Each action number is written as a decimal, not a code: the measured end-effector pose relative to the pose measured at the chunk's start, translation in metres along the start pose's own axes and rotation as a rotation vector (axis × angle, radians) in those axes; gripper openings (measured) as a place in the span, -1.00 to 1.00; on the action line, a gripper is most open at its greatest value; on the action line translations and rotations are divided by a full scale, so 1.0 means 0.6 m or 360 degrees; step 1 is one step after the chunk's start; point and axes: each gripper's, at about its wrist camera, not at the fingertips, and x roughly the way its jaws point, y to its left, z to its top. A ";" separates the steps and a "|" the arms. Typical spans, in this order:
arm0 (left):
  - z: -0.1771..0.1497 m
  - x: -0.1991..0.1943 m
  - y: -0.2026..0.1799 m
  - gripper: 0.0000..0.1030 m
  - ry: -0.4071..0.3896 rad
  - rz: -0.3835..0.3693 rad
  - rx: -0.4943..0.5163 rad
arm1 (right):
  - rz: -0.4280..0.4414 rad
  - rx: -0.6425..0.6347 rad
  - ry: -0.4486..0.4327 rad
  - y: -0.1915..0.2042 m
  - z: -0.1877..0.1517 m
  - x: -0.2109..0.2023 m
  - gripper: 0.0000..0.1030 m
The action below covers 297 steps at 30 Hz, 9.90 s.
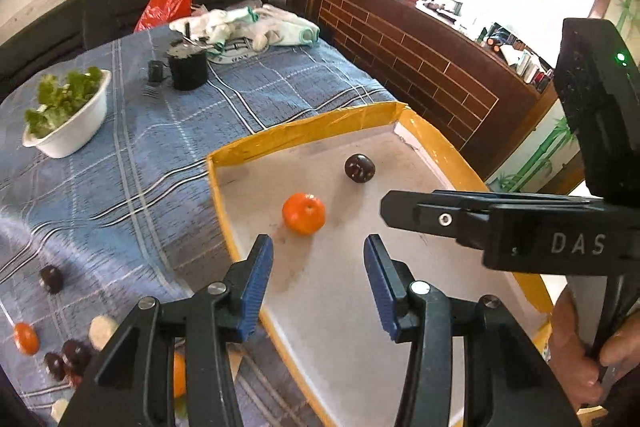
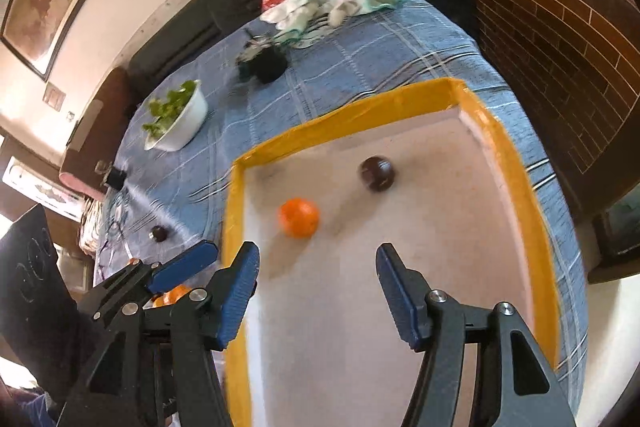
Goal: Organize fruits
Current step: 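Withdraw both tools from the tray back toward the fruits on the cloth, then grasp the red date with the left tool while the right tool grasps a white yam chunk, then carry the red date and white chunk over the yellow tray, then release the white chunk into the tray with the right tool while the left tool lowers the date, then withdraw both open tools from the tray toward the fruits on the cloth, then grasp a mandarin with the left tool while the right tool grasps another mandarin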
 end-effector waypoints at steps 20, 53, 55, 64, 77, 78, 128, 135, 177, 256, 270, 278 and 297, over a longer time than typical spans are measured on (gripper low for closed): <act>-0.167 -0.202 0.169 -0.09 -0.0144 0.0155 -0.0230 | 0.0123 -0.0295 0.0135 0.238 -0.130 0.042 0.42; -0.347 -0.228 0.449 -0.32 -0.0035 0.0473 -0.0657 | 0.0025 -0.0487 0.0250 0.340 -0.219 0.079 0.42; -0.347 -0.226 0.450 -0.44 -0.0043 0.0495 -0.0625 | 0.0023 -0.0487 0.0248 0.343 -0.221 0.080 0.42; -0.362 -0.239 0.439 -0.45 -0.0065 0.0428 -0.0564 | 0.0072 -0.0558 0.0278 0.387 -0.223 0.113 0.43; -0.379 -0.292 0.420 -0.45 -0.0107 0.0393 -0.0488 | -0.0024 -0.0941 0.0343 0.495 -0.224 0.232 0.42; -0.380 -0.293 0.421 -0.45 -0.0106 0.0394 -0.0493 | -0.0060 -0.0958 0.0349 0.496 -0.225 0.243 0.42; -0.279 -0.233 0.255 -0.45 -0.0083 0.0296 -0.0122 | 0.0057 -0.0713 0.0160 0.361 -0.247 0.079 -0.20; -0.260 -0.222 0.228 -0.45 -0.0089 0.0280 -0.0072 | 0.0049 -0.0657 0.0123 0.331 -0.236 0.059 -0.20; -0.047 -0.002 -0.031 -0.46 0.0069 -0.0078 0.0158 | -0.0107 0.0077 -0.0091 -0.035 -0.080 -0.049 -0.20; -0.184 -0.184 0.398 -0.15 -0.0076 0.0285 -0.0369 | -0.0012 -0.0302 0.0053 0.258 -0.210 0.011 0.24; -0.157 -0.094 0.436 -0.15 0.0007 0.0283 -0.0221 | -0.0228 -0.0158 -0.0045 0.248 -0.225 -0.032 0.24; -0.177 -0.087 0.426 -0.34 -0.0025 0.0299 -0.0201 | -0.0216 -0.0180 0.0011 0.249 -0.221 -0.007 0.24; -0.329 -0.179 0.332 -0.34 -0.0032 0.0388 -0.0419 | -0.0131 -0.0808 0.0282 0.304 -0.118 0.170 0.05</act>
